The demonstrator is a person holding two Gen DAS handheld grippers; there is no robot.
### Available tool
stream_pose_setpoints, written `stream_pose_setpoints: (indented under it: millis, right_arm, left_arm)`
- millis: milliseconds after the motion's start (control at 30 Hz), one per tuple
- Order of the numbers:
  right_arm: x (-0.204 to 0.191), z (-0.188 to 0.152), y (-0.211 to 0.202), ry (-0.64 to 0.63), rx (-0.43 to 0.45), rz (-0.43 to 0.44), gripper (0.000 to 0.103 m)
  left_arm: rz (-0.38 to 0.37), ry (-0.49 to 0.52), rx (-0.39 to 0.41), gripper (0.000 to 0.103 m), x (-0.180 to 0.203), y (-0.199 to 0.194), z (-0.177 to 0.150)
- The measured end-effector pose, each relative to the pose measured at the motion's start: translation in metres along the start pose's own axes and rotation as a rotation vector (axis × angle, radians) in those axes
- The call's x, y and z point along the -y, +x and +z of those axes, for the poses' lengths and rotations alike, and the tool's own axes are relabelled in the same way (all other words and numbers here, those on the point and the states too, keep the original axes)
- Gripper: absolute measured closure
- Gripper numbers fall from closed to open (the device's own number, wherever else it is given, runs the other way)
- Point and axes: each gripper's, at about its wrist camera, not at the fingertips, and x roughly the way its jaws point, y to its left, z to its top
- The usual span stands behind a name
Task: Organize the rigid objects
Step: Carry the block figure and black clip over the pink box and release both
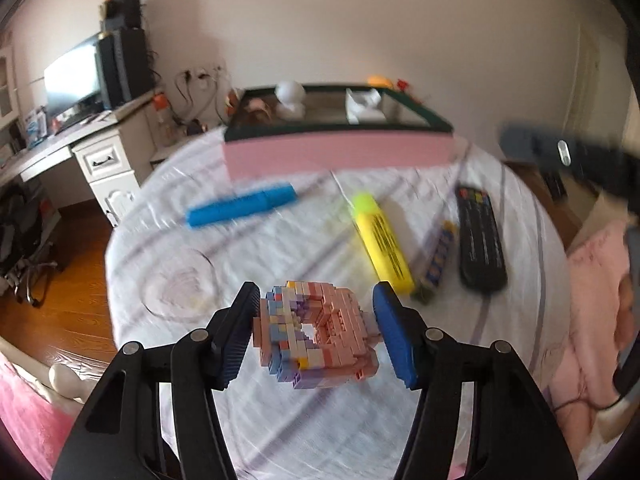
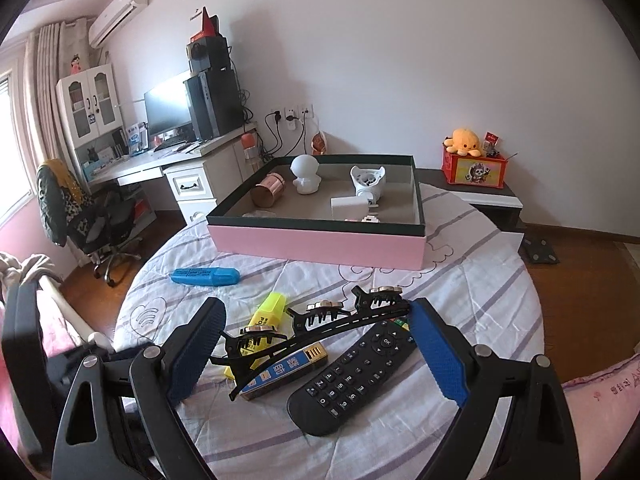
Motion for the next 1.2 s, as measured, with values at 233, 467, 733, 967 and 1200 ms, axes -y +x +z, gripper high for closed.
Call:
stream_pose_setpoints:
  millis: [233, 467, 733, 967, 1200]
  right_arm:
    - [-0.008, 0.006, -0.004, -0.019, 0.013, 0.007, 0.010]
    - [-0.013, 0.019, -0.015, -0.040, 0.058, 0.004, 0.010]
    - [-0.025, 0.043, -0.038, -0.075, 0.137, 0.004, 0.010]
    - [-0.033, 0.052, -0.047, -0.092, 0.169, 0.012, 0.010]
    - [-0.032, 0.059, -0.041, -0.105, 0.169, 0.014, 0.010]
  left_arm:
    - [0.051, -0.013, 0.087, 0.043, -0.012, -0.019, 0.032]
    - [0.080, -0.013, 0.194, 0.043, -0.015, -0.048, 0.066]
    - [0.111, -0.005, 0.312, 0.043, -0.017, -0.091, 0.087]
    - [0.141, -0.003, 0.346, 0.043, -0.022, -0.105, 0.094]
    - [0.156, -0.003, 0.344, 0.043, -0.025, -0.096, 0.105]
